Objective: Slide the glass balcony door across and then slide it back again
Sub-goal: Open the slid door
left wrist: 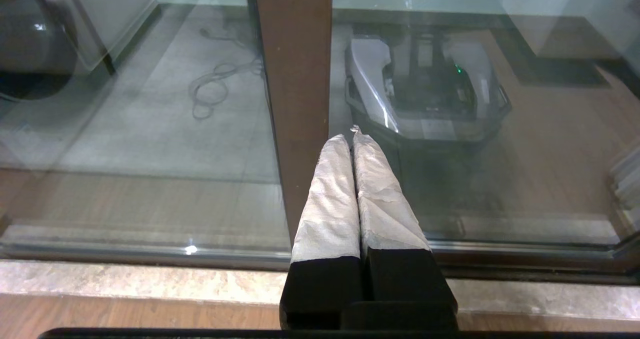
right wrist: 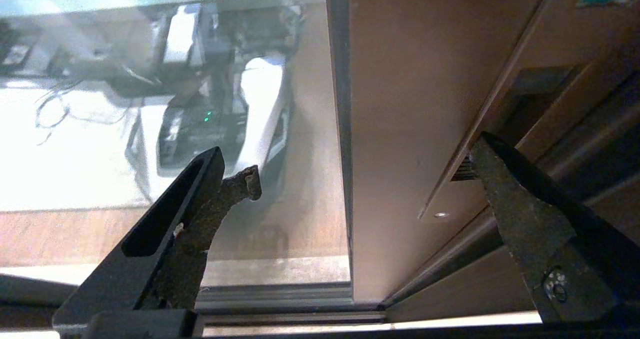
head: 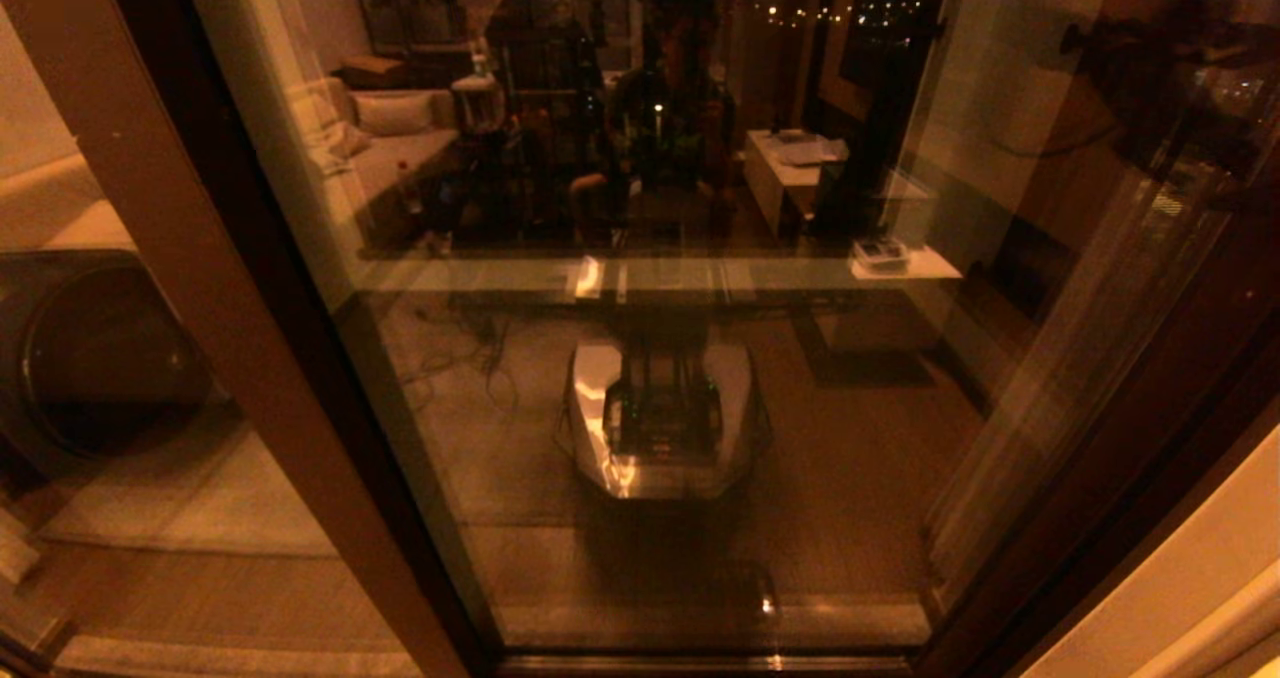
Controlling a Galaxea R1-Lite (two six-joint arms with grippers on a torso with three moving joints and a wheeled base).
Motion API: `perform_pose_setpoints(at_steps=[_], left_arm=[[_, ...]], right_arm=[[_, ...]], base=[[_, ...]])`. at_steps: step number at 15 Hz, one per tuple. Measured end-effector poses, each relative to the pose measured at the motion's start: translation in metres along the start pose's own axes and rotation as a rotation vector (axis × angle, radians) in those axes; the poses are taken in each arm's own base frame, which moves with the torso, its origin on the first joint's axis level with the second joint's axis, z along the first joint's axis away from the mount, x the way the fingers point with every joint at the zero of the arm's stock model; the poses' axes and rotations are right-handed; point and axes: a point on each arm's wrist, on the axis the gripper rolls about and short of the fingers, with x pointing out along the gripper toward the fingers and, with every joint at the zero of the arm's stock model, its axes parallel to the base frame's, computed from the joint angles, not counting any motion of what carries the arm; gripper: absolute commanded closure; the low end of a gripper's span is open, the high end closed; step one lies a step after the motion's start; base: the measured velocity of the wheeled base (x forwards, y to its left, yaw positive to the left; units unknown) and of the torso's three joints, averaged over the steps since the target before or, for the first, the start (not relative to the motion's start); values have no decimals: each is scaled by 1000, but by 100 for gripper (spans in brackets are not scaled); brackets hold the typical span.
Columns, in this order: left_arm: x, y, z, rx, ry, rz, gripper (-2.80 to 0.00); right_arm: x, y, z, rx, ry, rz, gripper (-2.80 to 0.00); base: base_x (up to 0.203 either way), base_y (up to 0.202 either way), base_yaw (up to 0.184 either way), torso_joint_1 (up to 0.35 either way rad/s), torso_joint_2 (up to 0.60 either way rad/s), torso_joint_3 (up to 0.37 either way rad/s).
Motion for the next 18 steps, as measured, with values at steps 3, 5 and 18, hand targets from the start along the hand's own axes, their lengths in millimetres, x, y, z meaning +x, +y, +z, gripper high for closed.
perform_pose_setpoints(at_steps=[3,5,18], left_arm=[[0,0,0,0,0,0,0],[0,0,0,0,0,0,0],[0,0,0,0,0,0,0]], right_arm=[[0,2,0,-1,1,6,-280],[0,6,-1,-4,4,14,-280],[-8,26,-4,-16,9,50,-280]], base=[[0,0,0,0,0,0],[0,0,0,0,0,0],[0,0,0,0,0,0]])
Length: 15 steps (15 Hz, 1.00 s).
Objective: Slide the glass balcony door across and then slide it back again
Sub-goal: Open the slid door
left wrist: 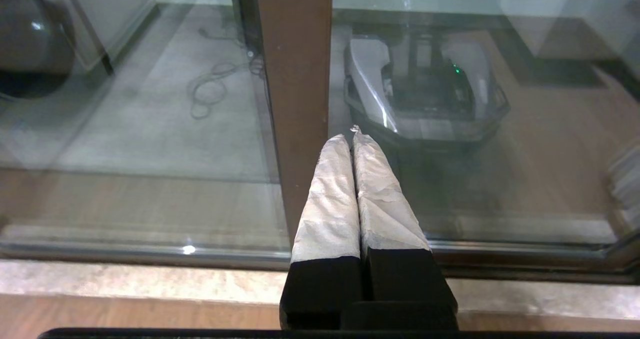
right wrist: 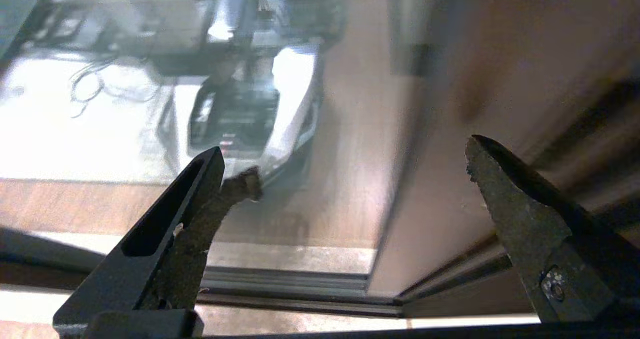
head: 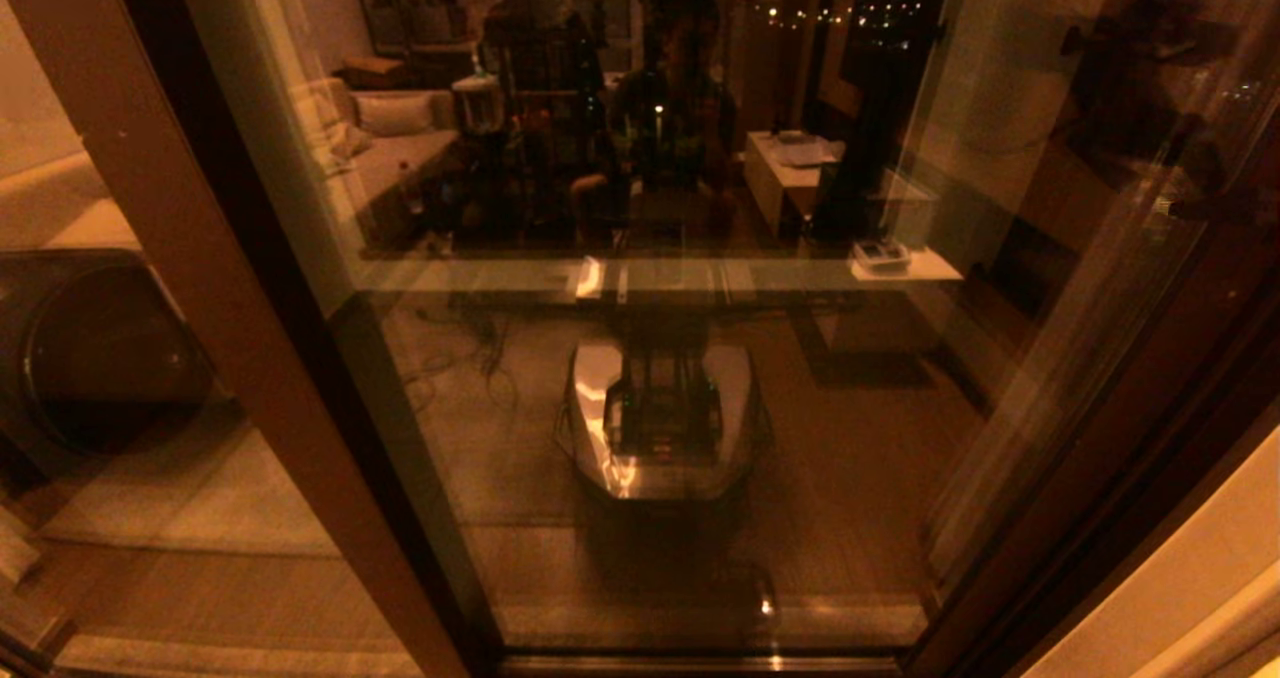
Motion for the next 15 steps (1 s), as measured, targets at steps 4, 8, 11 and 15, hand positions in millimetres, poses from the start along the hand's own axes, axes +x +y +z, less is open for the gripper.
perform_pose_setpoints(at_steps=[4,8,11,15], left_arm=[[0,0,0,0,0,0,0],[0,0,0,0,0,0,0],[0,0,0,0,0,0,0],[0,0,0,0,0,0,0]], right_arm=[[-22,4,6,-14,-29,-50,-280],[-60,2,16,-35,-76,-225,-280],[-69,0,25,-42,-90,-389,-280],[-60,-10,29,-38,-86,-441,-280]], base=[[0,0,0,0,0,0],[0,0,0,0,0,0],[0,0,0,0,0,0],[0,0,0,0,0,0]])
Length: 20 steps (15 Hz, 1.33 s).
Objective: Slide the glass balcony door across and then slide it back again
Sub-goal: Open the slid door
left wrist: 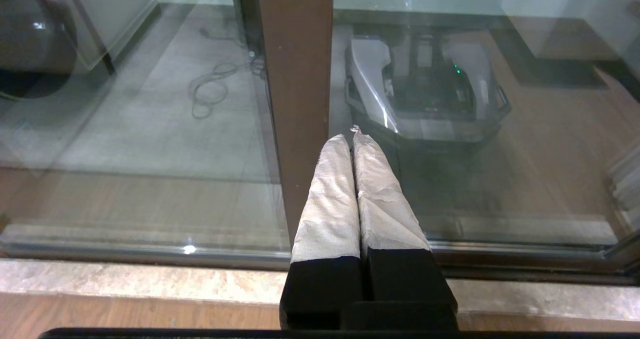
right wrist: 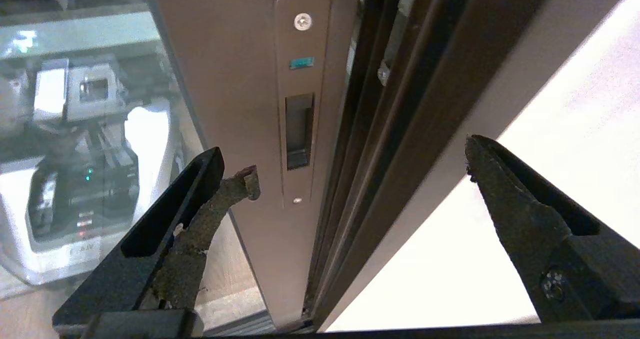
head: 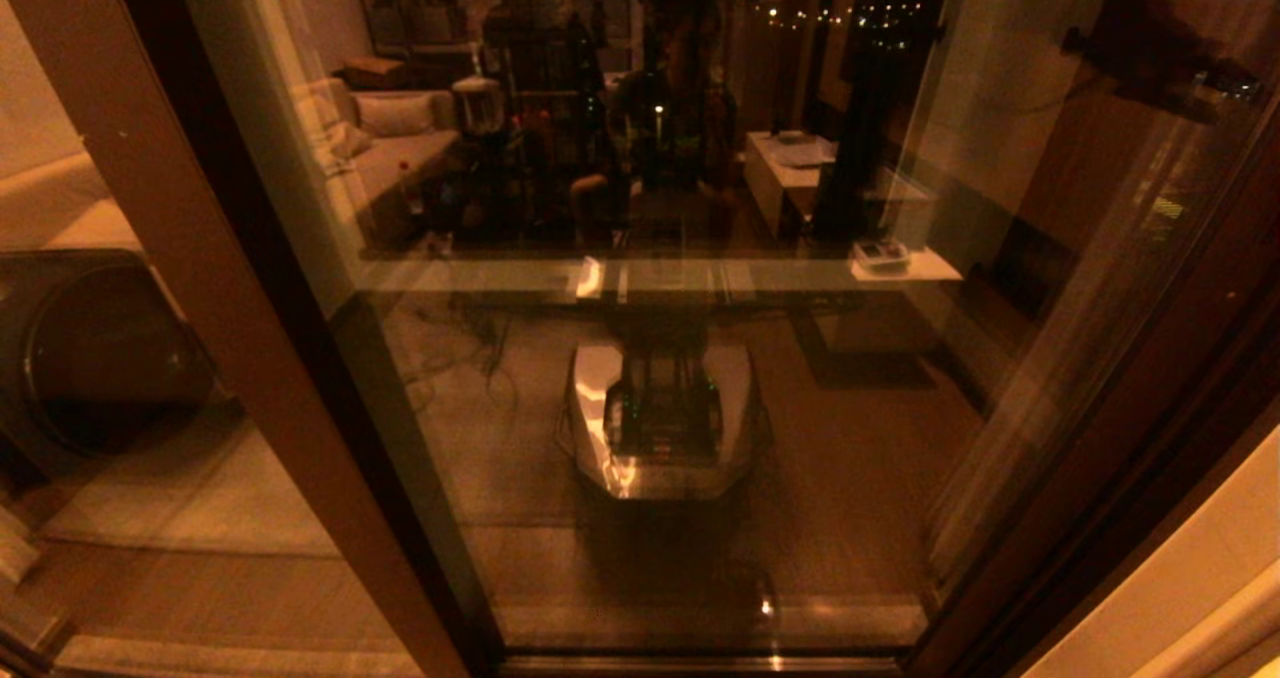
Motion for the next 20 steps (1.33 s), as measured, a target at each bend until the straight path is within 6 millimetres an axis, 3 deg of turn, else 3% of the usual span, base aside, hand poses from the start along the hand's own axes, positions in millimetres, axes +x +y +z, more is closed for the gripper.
perform_pose_setpoints(at_steps=[1,14,20], left_arm=[[0,0,0,0,0,0,0],[0,0,0,0,0,0,0],[0,0,0,0,0,0,0]], right_arm=[[3,0,-1,1,5,0,0],[10,-3,-3,6,19,-28,0],[32,-1,-7,6,49,-80,0]], base=[[0,0,0,0,0,0],[0,0,0,0,0,0],[0,0,0,0,0,0]])
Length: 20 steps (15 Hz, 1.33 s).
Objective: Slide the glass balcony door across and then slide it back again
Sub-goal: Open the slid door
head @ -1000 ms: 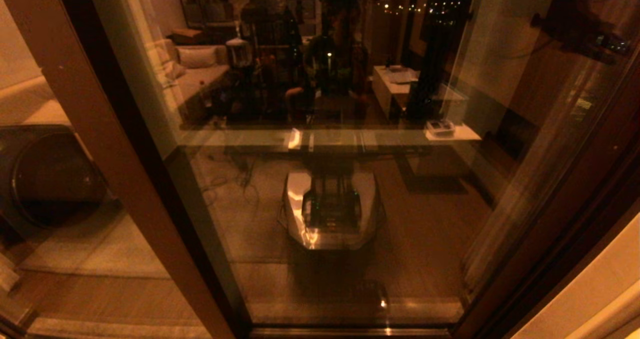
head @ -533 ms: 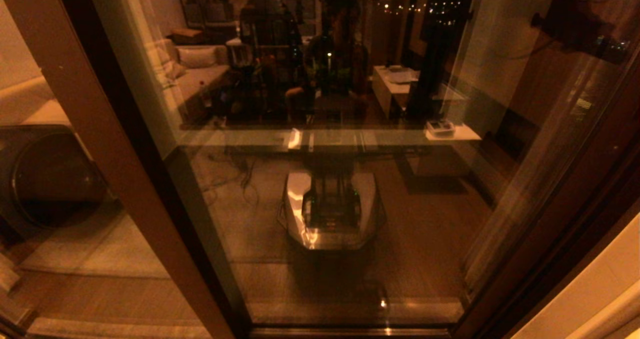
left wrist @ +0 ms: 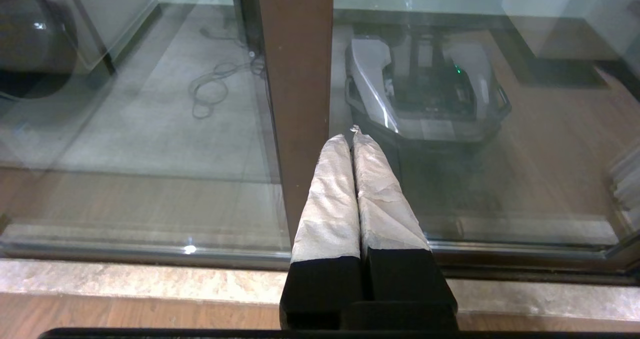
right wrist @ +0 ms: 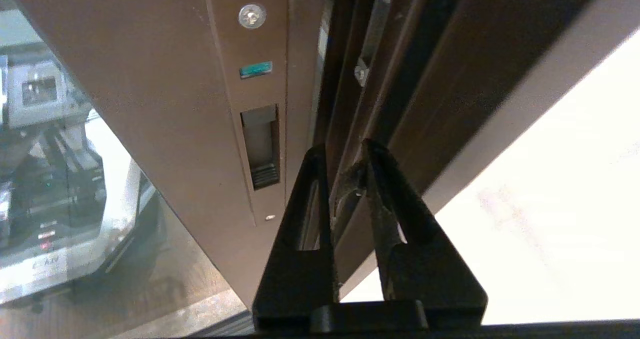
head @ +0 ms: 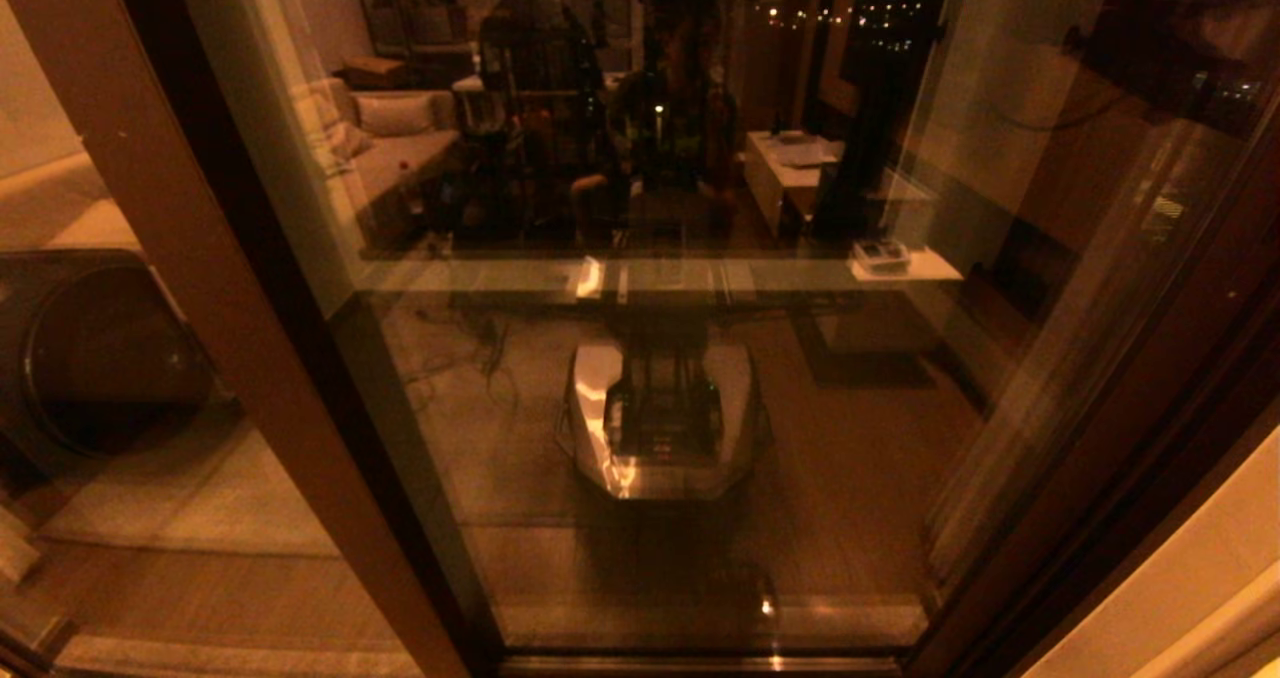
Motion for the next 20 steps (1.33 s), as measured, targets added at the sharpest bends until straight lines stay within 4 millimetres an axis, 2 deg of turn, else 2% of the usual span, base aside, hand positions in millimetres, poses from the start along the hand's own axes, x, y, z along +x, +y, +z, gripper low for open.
perform_pose_setpoints(at_steps=[13,20], left_arm=[[0,0,0,0,0,0,0],[0,0,0,0,0,0,0]], right_arm=[[32,0,-1,43,4,-6,0],[57,1,-5,70,-46,6,0]], base=[[0,0,0,0,0,0],[0,0,0,0,0,0]])
